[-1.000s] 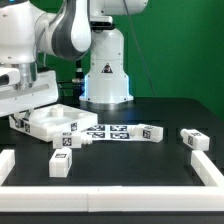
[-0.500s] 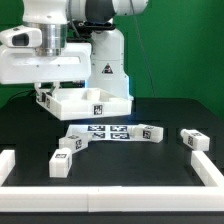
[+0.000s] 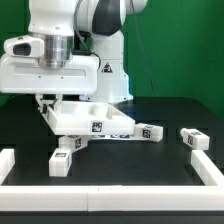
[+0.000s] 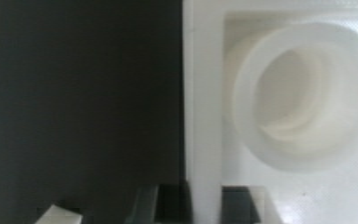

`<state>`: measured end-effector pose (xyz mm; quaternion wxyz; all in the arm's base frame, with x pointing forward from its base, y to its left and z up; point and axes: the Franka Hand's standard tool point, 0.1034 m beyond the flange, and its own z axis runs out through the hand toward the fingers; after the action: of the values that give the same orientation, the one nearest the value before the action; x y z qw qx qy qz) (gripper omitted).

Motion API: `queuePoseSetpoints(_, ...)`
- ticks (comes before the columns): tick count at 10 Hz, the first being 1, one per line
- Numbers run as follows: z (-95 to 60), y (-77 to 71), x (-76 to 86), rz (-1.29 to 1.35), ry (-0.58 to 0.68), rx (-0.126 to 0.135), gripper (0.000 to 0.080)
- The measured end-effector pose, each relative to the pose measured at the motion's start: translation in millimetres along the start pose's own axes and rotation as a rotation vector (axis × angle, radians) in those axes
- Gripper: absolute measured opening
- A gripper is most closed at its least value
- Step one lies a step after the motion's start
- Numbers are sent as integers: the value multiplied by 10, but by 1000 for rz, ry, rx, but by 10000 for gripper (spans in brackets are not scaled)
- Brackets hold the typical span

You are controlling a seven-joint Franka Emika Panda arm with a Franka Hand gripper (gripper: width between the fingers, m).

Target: Assemble one leg

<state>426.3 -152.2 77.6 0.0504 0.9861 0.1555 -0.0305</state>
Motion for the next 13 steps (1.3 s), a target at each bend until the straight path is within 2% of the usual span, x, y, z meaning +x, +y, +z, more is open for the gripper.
queuePoseSetpoints(1,-11,-47,37,60,-12,7,54)
queuePoseSetpoints(2,-98,-170,275,126,-29,14,54)
queuePoseSetpoints(3,-157,-214,572,161,-32,10,54)
queuePoseSetpoints(4,-194,-232,853,245,-32,9,54)
queuePoseSetpoints(5,-223,-222,1079,267,-13,-3,54)
queuePoseSetpoints(6,-175,-242,1061,228,18,-14,54)
queuePoseSetpoints(7,-138,-272,991,232,1,-5,54)
queuePoseSetpoints(10,-113,-304,1030,233,6,-13,54)
queuePoseSetpoints(12,-14,-566,1239,224,15,-27,54)
queuePoseSetpoints(13,51,-624,1365,218,24,-36,54)
